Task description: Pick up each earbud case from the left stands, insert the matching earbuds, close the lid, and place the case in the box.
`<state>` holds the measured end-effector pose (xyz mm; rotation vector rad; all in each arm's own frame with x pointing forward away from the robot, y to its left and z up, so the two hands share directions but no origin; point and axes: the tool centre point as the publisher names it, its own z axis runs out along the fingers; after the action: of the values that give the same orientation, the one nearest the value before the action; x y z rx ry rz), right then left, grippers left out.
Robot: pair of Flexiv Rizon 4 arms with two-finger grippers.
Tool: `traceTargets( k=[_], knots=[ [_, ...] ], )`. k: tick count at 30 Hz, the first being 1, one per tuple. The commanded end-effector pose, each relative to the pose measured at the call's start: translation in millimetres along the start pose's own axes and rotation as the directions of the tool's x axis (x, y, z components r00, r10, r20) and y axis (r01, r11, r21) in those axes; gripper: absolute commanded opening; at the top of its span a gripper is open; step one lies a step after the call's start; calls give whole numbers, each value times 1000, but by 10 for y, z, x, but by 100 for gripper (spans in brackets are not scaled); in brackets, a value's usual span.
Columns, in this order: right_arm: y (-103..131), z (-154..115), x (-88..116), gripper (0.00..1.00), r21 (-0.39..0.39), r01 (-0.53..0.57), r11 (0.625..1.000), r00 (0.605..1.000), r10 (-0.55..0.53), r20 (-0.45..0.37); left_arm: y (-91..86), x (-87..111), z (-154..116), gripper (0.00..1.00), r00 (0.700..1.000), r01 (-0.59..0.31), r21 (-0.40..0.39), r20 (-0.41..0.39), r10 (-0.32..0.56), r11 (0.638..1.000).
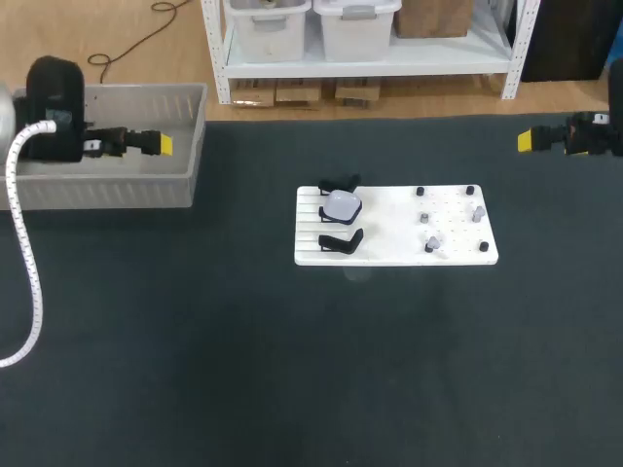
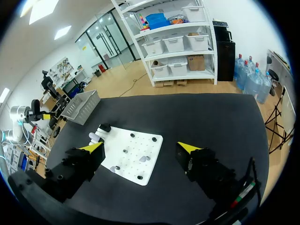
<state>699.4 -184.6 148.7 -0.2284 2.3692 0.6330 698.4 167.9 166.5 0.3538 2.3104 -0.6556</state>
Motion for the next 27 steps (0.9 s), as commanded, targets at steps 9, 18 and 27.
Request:
traceTargets(
  k=[9,18,27],
  knots=[
    [3,-4,0,100,2,0,1000,1000,0,-1,-261,125,17,100,941,-339,382,138,309,860],
    [3,-4,0,100,2,0,1000,1000,0,-1,-384,131,187,100,846,-497,552,137,516,669],
    [3,-4,0,100,2,0,1000,1000,0,-1,-564,139,442,100,763,-569,633,167,625,525]
  ],
)
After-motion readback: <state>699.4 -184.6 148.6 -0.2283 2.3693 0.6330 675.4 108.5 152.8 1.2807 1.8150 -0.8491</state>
